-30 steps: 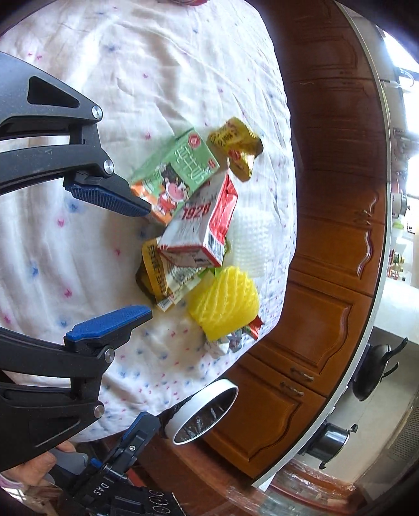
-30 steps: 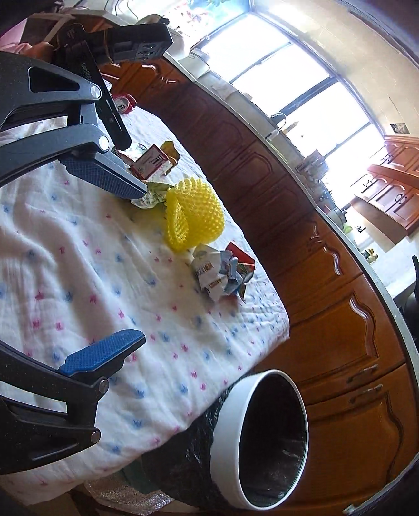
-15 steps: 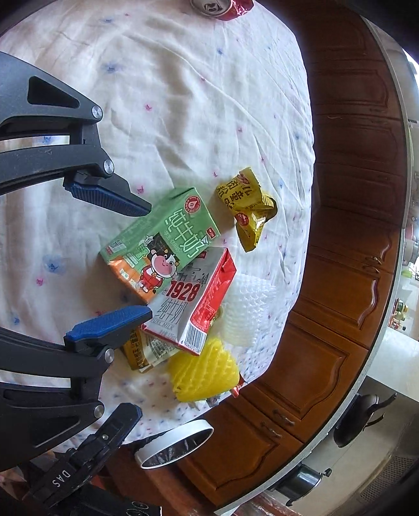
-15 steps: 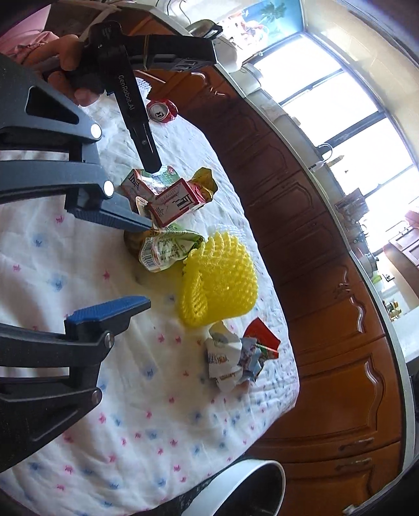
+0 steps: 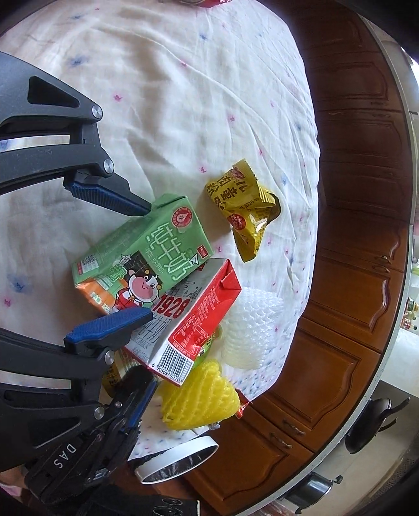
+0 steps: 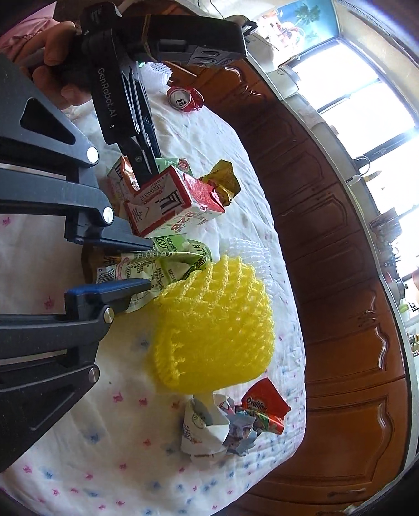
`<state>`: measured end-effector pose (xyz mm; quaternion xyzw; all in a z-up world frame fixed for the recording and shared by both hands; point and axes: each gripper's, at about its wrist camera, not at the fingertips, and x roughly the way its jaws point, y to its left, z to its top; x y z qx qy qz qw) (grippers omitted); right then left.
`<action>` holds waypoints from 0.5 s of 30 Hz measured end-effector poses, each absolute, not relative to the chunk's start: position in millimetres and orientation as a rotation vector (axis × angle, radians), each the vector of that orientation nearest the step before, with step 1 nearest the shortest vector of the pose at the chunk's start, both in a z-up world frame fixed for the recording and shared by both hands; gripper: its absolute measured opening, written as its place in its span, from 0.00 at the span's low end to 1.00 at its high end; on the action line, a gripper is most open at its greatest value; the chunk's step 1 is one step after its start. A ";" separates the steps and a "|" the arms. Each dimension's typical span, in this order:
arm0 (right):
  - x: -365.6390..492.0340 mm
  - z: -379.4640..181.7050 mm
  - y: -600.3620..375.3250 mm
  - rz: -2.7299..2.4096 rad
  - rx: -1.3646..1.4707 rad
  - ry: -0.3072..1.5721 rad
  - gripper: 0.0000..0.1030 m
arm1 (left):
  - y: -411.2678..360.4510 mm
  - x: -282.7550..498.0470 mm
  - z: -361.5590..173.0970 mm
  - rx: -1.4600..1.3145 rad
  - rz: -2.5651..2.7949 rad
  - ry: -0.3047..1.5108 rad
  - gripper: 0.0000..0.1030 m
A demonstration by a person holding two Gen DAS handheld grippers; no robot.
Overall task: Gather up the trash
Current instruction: 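Grasp the green milk carton with the left tool while the right tool grasps the green drink pouch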
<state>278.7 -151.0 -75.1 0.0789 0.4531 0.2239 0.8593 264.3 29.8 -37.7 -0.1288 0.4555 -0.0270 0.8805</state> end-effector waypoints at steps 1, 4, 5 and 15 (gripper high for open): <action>280.3 -76.7 -148.2 0.475 0.156 0.955 0.15 | 30.1 264.0 -38.3 -0.247 -0.056 0.947 0.57; 281.4 -78.9 -142.7 0.480 0.129 0.949 0.13 | 32.9 260.9 -38.2 -0.207 -0.063 0.946 0.57; 281.7 -78.9 -142.5 0.482 0.127 0.948 0.12 | 33.8 260.3 -37.9 -0.203 -0.062 0.948 0.57; 261.2 -66.3 -159.6 0.486 0.167 0.921 0.04 | 27.6 270.9 -37.9 -0.273 -0.097 0.973 0.62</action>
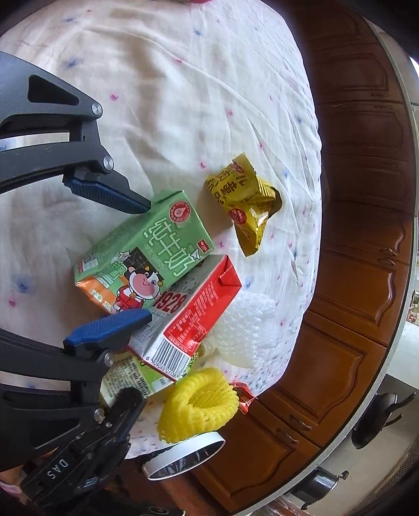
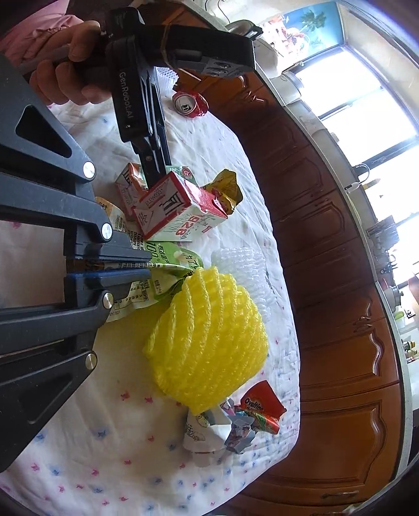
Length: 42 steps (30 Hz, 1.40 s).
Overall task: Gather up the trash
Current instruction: 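Grasp the green milk carton with the left tool while the right tool grasps the green drink pouch, then carry the carton and pouch over the bin and release both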
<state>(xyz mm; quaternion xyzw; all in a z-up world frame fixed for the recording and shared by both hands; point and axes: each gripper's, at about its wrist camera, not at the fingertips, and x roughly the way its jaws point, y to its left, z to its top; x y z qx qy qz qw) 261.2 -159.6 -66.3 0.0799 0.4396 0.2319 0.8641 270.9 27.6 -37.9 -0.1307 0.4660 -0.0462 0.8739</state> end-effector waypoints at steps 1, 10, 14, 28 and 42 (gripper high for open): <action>258.0 -64.9 -163.5 0.483 0.177 0.919 0.04 | 23.5 273.7 -39.0 -0.259 -0.089 0.967 0.64; 237.1 -59.1 -205.9 0.439 0.288 0.914 0.04 | 6.2 291.3 -48.9 -0.220 -0.100 0.971 0.53; 230.3 -54.5 -213.3 0.427 0.301 0.900 0.04 | -1.2 283.2 -46.8 -0.185 -0.122 0.957 0.32; 196.6 -34.1 -238.7 0.401 0.353 0.835 0.04 | -23.8 221.9 7.2 -0.130 -0.286 0.829 0.32; 160.8 9.1 -286.4 0.372 0.410 0.698 0.04 | -76.6 222.7 25.7 -0.057 -0.430 0.796 0.32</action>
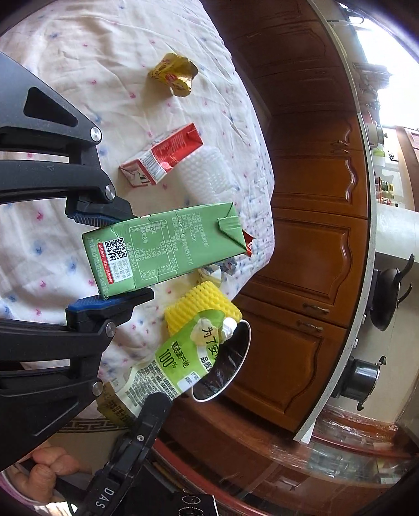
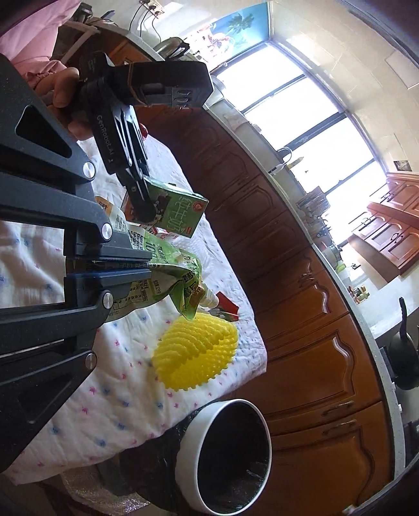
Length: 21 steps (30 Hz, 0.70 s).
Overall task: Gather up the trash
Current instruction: 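Carry the carton and pouch over the bin and release both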
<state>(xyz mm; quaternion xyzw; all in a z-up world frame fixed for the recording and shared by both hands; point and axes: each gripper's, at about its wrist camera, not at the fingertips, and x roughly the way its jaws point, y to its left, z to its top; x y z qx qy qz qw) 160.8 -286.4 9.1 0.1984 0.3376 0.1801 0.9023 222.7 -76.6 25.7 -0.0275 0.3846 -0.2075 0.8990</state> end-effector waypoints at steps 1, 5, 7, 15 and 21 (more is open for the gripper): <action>160.0 13.0 -288.8 0.370 0.411 0.686 0.04 | -80.2 222.8 27.9 -0.052 -0.433 0.792 0.32; 158.7 27.1 -303.4 0.326 0.398 0.638 0.04 | -94.4 227.2 33.1 -0.033 -0.462 0.782 0.32; 160.0 30.4 -313.2 0.295 0.390 0.624 0.04 | -104.9 229.0 34.9 -0.021 -0.479 0.780 0.32; 158.2 34.7 -366.3 0.146 0.382 0.597 0.04 | -154.5 249.8 32.7 0.036 -0.584 0.791 0.32; 161.3 29.3 -407.6 0.044 0.394 0.609 0.04 | -198.5 280.7 23.3 0.081 -0.652 0.821 0.32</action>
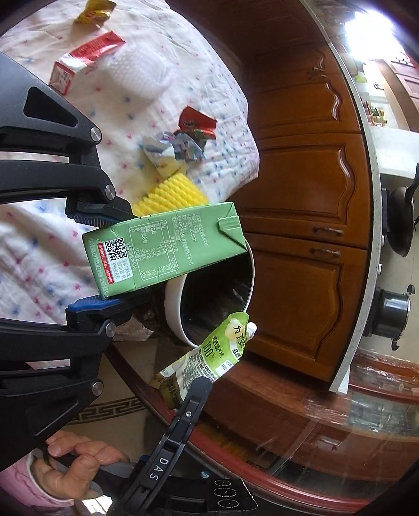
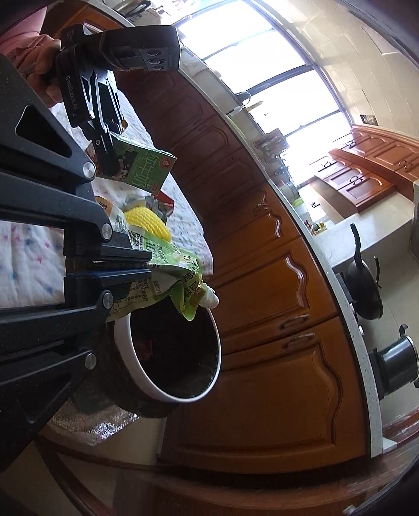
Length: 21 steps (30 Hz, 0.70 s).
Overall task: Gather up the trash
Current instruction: 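Carry the carton and pouch over the bin and release both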
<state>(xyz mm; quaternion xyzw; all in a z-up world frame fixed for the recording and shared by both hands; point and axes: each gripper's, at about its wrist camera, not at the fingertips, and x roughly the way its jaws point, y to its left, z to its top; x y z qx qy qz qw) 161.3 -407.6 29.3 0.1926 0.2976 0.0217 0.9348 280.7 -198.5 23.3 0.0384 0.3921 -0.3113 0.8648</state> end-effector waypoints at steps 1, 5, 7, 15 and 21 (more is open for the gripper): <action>161.3 27.9 -412.4 0.032 0.395 0.611 0.04 | -205.5 286.5 22.1 0.088 -0.662 0.825 0.32; 167.5 20.2 -427.9 -0.006 0.395 0.626 0.04 | -235.2 307.3 18.0 0.118 -0.686 0.836 0.32; 171.6 17.1 -436.0 -0.015 0.396 0.634 0.04 | -246.9 317.5 14.5 0.128 -0.693 0.845 0.32; 193.9 8.5 -459.4 -0.045 0.398 0.663 0.04 | -289.1 364.9 -0.2 0.156 -0.703 0.902 0.32; 215.1 5.3 -470.2 -0.054 0.381 0.693 0.04 | -316.0 386.9 -7.4 0.192 -0.697 0.916 0.32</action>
